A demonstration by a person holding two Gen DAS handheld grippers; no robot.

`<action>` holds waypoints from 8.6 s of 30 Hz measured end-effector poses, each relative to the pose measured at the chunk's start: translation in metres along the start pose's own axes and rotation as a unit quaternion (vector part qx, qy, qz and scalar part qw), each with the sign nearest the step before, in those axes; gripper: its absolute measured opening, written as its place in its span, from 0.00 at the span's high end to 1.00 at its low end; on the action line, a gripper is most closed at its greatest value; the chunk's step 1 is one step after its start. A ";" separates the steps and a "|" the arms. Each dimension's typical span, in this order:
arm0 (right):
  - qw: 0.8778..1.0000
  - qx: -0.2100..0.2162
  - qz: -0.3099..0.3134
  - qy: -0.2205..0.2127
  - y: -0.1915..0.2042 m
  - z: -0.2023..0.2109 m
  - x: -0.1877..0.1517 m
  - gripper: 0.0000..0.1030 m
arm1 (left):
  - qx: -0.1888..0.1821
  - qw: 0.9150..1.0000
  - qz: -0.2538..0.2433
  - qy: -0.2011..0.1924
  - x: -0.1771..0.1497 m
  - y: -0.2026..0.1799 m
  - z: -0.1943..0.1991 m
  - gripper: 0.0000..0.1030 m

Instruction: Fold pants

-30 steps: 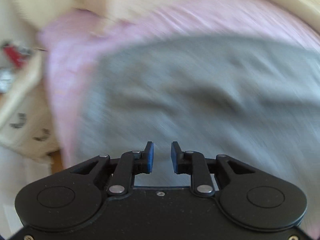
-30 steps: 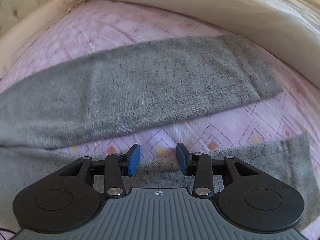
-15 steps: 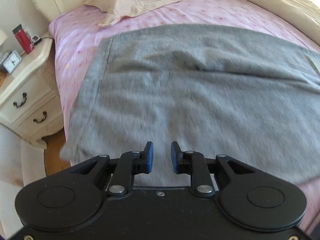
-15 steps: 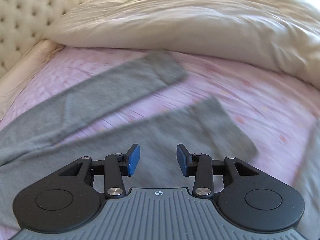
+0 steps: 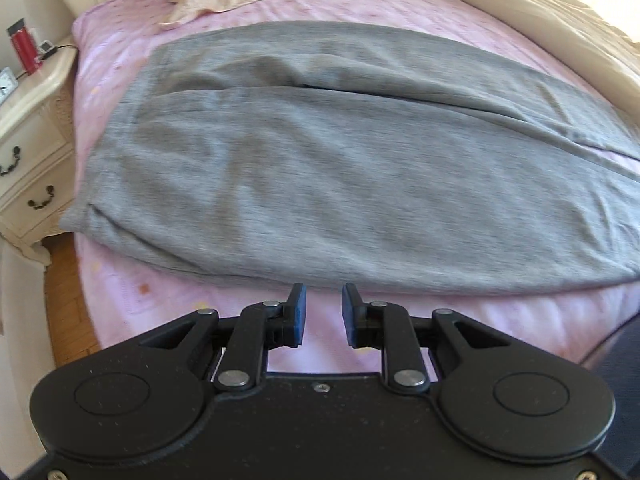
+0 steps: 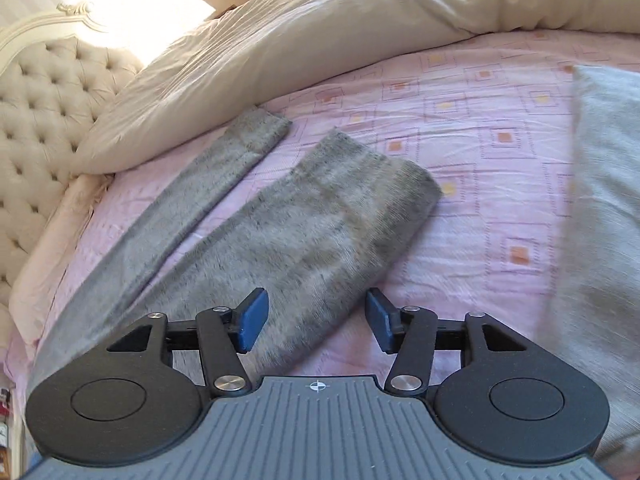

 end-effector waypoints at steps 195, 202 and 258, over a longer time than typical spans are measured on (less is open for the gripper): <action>0.623 0.456 0.612 0.170 0.512 -0.108 -0.250 0.96 | -0.049 0.998 0.047 -0.003 0.178 0.211 -0.144 0.65; 0.557 0.489 0.666 0.084 0.489 -0.050 -0.246 0.97 | -0.025 0.998 -0.003 -0.055 0.163 0.197 -0.105 0.85; 0.860 0.294 0.402 0.108 0.366 -0.080 -0.183 0.70 | -0.002 0.997 -0.048 0.058 0.188 0.065 -0.189 0.76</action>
Point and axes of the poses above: each gripper's, at about its wrist camera, not at the fingertips, and z roughly against the way its jaws point, y to its left, x to its top, the point moved 10 cm from there along -z, roughly the way its jaws point, and after that the axes turned 11 degrees about -y, right-handed, at the moved point
